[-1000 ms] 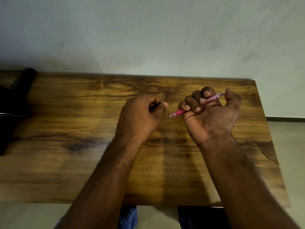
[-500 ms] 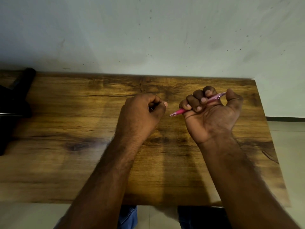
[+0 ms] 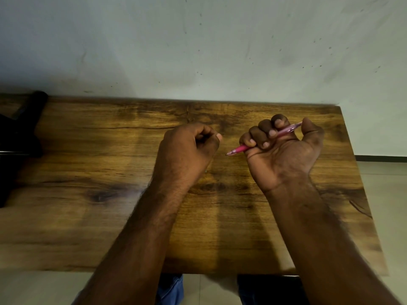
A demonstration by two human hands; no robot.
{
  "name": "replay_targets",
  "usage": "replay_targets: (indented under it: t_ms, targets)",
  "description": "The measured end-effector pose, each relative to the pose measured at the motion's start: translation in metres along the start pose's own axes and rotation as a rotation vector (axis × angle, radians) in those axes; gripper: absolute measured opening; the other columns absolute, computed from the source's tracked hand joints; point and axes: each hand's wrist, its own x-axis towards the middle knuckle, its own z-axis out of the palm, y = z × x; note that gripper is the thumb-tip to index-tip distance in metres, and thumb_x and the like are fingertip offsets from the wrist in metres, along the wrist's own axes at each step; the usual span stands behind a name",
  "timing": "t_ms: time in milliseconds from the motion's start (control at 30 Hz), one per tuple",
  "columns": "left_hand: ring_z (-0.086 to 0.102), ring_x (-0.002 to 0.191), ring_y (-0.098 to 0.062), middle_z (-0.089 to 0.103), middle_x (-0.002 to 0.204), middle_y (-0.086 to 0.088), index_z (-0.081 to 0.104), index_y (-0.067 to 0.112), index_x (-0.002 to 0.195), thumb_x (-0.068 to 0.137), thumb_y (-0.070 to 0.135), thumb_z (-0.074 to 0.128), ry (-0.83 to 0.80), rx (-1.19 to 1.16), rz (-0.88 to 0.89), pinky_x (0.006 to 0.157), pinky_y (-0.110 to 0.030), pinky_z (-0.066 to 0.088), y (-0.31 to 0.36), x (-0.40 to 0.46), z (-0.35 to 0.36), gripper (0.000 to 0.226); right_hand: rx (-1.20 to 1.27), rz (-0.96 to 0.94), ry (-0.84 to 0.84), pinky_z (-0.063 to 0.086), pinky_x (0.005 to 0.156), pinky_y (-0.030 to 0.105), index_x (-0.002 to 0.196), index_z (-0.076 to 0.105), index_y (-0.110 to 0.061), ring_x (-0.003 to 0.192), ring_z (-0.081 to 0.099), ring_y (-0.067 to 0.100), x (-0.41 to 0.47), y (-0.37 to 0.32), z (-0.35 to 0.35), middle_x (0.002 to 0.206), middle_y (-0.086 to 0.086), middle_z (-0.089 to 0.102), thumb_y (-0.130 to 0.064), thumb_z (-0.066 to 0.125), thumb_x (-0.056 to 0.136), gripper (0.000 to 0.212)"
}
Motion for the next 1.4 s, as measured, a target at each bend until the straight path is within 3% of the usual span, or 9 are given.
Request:
replay_targets:
  t_ms: [133, 300, 433, 633, 800, 933, 1200, 1400]
  targets:
    - [0.064, 0.087, 0.016, 0.068, 0.082, 0.029, 0.071, 0.041, 0.089, 0.092, 0.037, 0.074, 0.026, -0.044, -0.011, 0.065, -0.001, 0.044, 0.003, 0.001, -0.001, 0.005, -0.014, -0.003, 0.003, 0.03, 0.056, 0.029, 0.067, 0.05, -0.013, 0.053, 0.026, 0.015, 0.0, 0.0, 0.0, 0.063, 0.001, 0.033, -0.051, 0.03, 0.096, 0.052]
    - [0.062, 0.093, 0.015, 0.07, 0.094, 0.023, 0.072, 0.034, 0.108, 0.093, 0.038, 0.074, 0.05, -0.1, -0.024, 0.069, 0.0, 0.047, 0.004, 0.002, -0.002, 0.016, -0.002, 0.003, 0.005, 0.03, 0.056, 0.029, 0.068, 0.048, -0.013, 0.052, 0.026, 0.015, 0.0, 0.0, 0.0, 0.062, 0.0, 0.032, -0.052, 0.031, 0.096, 0.051]
    - [0.063, 0.095, 0.014, 0.071, 0.098, 0.02, 0.074, 0.03, 0.112, 0.093, 0.036, 0.074, 0.073, -0.153, -0.055, 0.07, -0.001, 0.048, 0.006, 0.002, -0.002, 0.02, 0.0, -0.001, 0.001, 0.029, 0.056, 0.029, 0.067, 0.048, -0.014, 0.052, 0.025, 0.015, 0.0, -0.001, 0.001, 0.062, 0.0, 0.032, -0.05, 0.03, 0.095, 0.049]
    - [0.068, 0.098, 0.007, 0.075, 0.103, 0.018, 0.073, 0.033, 0.109, 0.093, 0.029, 0.075, 0.106, -0.283, -0.093, 0.086, -0.021, 0.057, 0.011, 0.003, -0.004, 0.016, 0.008, -0.005, -0.014, 0.03, 0.056, 0.029, 0.068, 0.048, -0.014, 0.051, 0.026, 0.015, -0.002, -0.001, 0.003, 0.062, 0.001, 0.033, -0.05, 0.031, 0.094, 0.048]
    - [0.074, 0.102, -0.002, 0.08, 0.106, 0.009, 0.076, 0.027, 0.11, 0.095, 0.018, 0.074, 0.087, -0.571, -0.207, 0.081, -0.018, 0.057, 0.015, 0.005, -0.006, 0.017, 0.005, -0.003, -0.019, 0.029, 0.057, 0.03, 0.069, 0.048, -0.014, 0.052, 0.026, 0.015, -0.002, -0.001, 0.002, 0.063, 0.0, 0.033, -0.051, 0.034, 0.093, 0.047]
    - [0.075, 0.111, -0.015, 0.08, 0.115, 0.003, 0.076, 0.022, 0.111, 0.097, 0.013, 0.068, 0.033, -0.779, -0.306, 0.089, -0.031, 0.057, 0.015, 0.006, -0.009, 0.019, 0.014, -0.002, -0.021, 0.03, 0.056, 0.029, 0.068, 0.047, -0.014, 0.053, 0.026, 0.015, -0.001, 0.0, 0.001, 0.063, 0.0, 0.032, -0.049, 0.036, 0.09, 0.042]
    - [0.075, 0.114, -0.021, 0.08, 0.118, -0.002, 0.075, 0.02, 0.111, 0.095, 0.001, 0.055, 0.003, -0.905, -0.293, 0.098, -0.04, 0.055, 0.015, 0.006, -0.013, 0.032, 0.027, 0.023, -0.042, 0.03, 0.056, 0.03, 0.068, 0.047, -0.014, 0.052, 0.026, 0.015, 0.001, 0.004, 0.003, 0.062, 0.001, 0.032, -0.05, 0.032, 0.094, 0.047]
    - [0.074, 0.116, -0.023, 0.079, 0.122, -0.005, 0.073, 0.017, 0.114, 0.092, 0.001, 0.05, -0.033, -0.976, -0.274, 0.097, -0.041, 0.054, 0.015, 0.006, -0.016, 0.036, 0.021, 0.031, -0.039, 0.029, 0.056, 0.03, 0.069, 0.045, -0.014, 0.053, 0.025, 0.015, 0.0, 0.005, 0.005, 0.062, 0.0, 0.031, -0.049, 0.028, 0.098, 0.049]
